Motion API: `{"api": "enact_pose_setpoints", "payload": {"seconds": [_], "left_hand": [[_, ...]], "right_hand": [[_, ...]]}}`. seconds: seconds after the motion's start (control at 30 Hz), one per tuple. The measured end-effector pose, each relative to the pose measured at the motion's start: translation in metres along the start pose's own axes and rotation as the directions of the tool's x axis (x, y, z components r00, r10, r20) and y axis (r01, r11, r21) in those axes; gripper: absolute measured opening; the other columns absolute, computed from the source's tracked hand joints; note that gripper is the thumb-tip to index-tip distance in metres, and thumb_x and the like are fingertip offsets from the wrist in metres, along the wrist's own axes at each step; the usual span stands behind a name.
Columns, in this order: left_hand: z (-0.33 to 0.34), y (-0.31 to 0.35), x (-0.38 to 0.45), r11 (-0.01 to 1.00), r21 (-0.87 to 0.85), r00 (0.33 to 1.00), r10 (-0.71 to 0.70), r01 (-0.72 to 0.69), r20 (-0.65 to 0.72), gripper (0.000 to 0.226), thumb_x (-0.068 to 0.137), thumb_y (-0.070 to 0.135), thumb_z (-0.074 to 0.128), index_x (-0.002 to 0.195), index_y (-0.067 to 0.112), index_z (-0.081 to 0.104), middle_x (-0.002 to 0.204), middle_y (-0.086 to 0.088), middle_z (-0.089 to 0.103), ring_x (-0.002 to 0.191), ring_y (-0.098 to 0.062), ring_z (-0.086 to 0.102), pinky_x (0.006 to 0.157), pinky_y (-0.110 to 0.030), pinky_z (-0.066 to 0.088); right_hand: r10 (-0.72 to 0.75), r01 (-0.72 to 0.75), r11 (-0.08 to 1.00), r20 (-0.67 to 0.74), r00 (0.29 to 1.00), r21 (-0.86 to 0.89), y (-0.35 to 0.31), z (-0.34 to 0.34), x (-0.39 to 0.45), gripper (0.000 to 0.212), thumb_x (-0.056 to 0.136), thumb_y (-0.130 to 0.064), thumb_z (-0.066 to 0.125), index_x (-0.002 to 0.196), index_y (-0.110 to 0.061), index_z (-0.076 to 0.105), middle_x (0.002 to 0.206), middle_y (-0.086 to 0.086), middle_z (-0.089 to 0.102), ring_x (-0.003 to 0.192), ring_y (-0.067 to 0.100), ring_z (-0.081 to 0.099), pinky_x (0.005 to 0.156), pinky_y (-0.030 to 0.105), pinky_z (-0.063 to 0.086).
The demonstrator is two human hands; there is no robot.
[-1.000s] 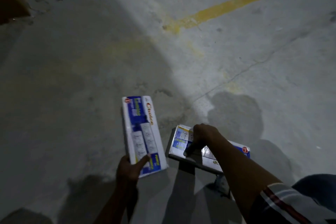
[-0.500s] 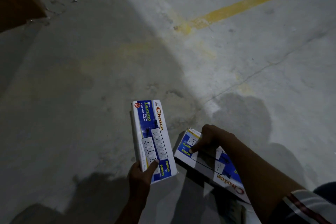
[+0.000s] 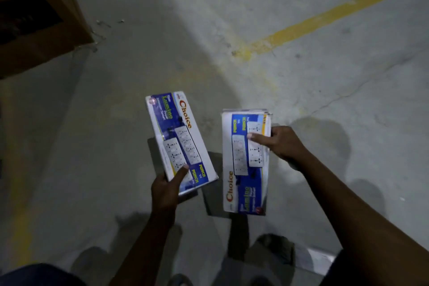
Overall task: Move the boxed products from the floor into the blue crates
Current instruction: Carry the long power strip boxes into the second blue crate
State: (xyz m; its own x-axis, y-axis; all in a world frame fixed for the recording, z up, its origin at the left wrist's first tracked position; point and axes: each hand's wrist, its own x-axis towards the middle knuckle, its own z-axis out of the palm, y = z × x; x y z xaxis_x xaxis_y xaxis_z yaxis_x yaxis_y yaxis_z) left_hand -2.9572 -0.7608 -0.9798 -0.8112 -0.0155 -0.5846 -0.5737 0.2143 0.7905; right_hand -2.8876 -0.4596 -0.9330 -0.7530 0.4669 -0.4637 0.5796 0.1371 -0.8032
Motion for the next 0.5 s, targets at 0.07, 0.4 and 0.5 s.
{"api": "enact_pose_setpoints", "payload": {"seconds": [0.07, 0.4, 0.5], "left_hand": [[-0.017, 0.062, -0.030, 0.999, 0.009, 0.999, 0.040, -0.041, 0.024, 0.027, 0.086, 0.019, 0.082, 0.108, 0.006, 0.076, 0.097, -0.012, 0.079, 0.071, -0.010, 0.075, 0.061, -0.022, 0.061], [-0.097, 0.338, -0.271, 0.978, 0.206, 0.962, -0.015, -0.043, 0.274, 0.025, 0.086, 0.022, 0.079, 0.109, 0.013, 0.075, 0.094, -0.007, 0.081, 0.086, -0.026, 0.079, 0.074, -0.036, 0.062], [-0.100, 0.386, -0.337, 0.941, 0.324, 0.958, 0.002, -0.098, 0.285, 0.017, 0.082, 0.018, 0.084, 0.097, 0.013, 0.077, 0.079, 0.001, 0.081, 0.071, -0.012, 0.078, 0.053, -0.015, 0.055]], "right_hand": [[0.032, -0.037, 0.976, 0.026, 0.999, 0.215, -0.047, -0.025, -0.034, 0.035, 0.079, -0.041, 0.086, 0.100, -0.012, 0.082, 0.095, 0.004, 0.081, 0.093, 0.019, 0.078, 0.086, 0.040, 0.063], [0.256, -0.255, 0.661, 0.107, 0.961, 0.705, -0.264, -0.154, -0.241, 0.054, 0.082, -0.049, 0.077, 0.119, -0.009, 0.076, 0.116, 0.016, 0.076, 0.109, 0.034, 0.073, 0.104, 0.055, 0.052], [0.287, -0.254, 0.549, 0.106, 0.952, 0.796, -0.306, -0.183, -0.293, 0.054, 0.084, -0.052, 0.075, 0.122, -0.014, 0.075, 0.118, 0.017, 0.075, 0.110, 0.037, 0.072, 0.103, 0.059, 0.052]]}}
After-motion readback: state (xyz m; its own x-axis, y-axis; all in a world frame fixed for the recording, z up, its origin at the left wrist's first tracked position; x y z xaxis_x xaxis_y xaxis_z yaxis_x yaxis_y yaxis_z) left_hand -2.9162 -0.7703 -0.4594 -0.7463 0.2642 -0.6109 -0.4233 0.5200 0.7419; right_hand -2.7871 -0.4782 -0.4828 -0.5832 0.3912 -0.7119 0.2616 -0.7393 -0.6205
